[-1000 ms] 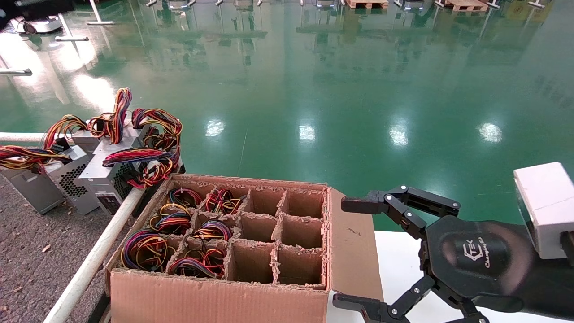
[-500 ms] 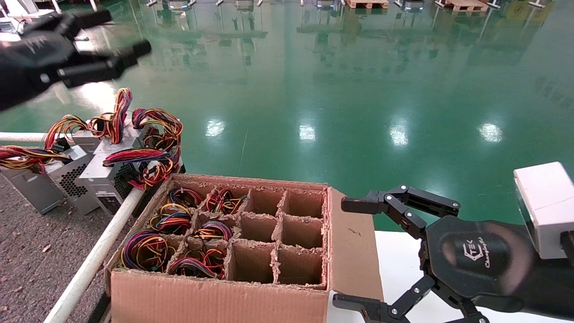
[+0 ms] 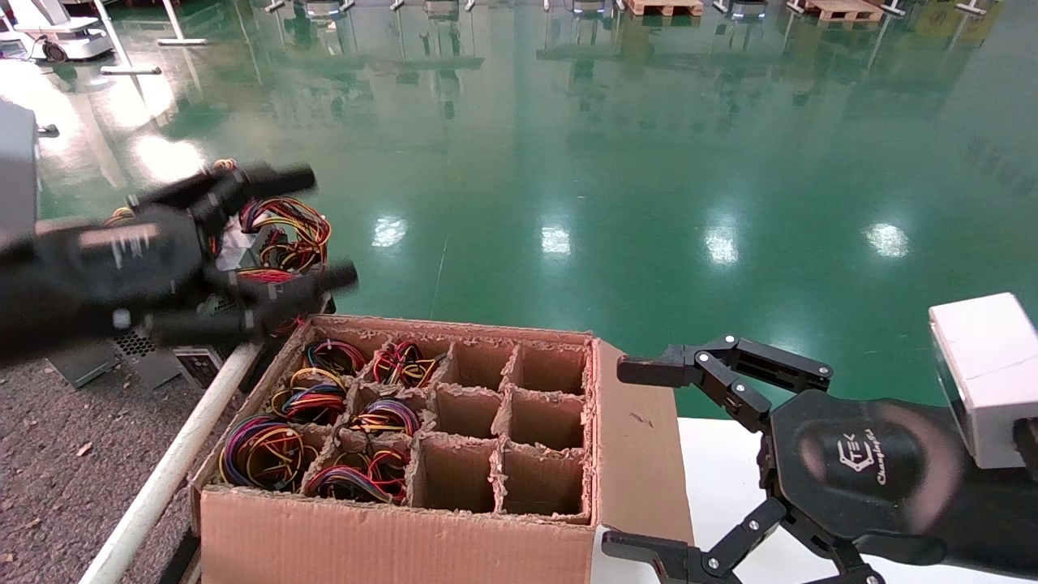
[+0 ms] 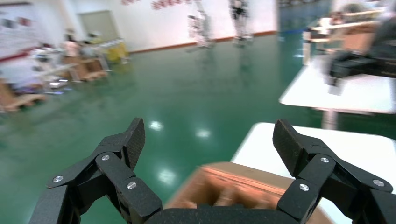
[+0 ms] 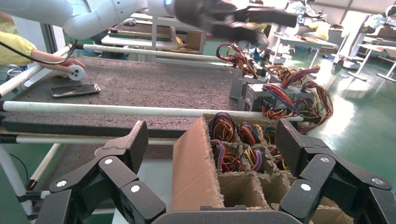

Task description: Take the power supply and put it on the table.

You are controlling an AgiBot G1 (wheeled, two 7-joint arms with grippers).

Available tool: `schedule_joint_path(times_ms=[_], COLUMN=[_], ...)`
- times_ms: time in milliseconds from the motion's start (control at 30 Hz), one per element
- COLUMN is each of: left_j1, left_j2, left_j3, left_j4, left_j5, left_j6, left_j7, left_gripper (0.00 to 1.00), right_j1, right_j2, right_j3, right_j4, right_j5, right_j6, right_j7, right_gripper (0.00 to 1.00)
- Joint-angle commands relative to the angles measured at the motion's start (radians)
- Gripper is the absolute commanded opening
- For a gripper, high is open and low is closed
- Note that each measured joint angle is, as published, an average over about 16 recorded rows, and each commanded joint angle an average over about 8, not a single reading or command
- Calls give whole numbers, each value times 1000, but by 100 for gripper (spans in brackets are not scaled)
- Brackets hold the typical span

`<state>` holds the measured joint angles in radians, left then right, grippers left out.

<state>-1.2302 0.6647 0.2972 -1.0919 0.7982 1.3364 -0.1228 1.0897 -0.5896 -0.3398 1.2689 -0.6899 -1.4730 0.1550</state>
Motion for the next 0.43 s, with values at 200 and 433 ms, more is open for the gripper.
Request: schedule_joint_path(times_ms=[200, 433], left_j1=[99, 161], left_j2=[-34, -55], left_j3=[-11, -18], left_j4=[-122, -199], left_j5=[-43, -70], left_j6=[101, 164], left_j7=[-41, -66], left_gripper=[100, 100], right_j1=[0, 0], right_j2=[0, 0], right_j3=[0, 0], right_j4=[0, 0], right_j5=[0, 0], right_j6=[0, 0], right_j7=[0, 0], right_gripper=[100, 100])
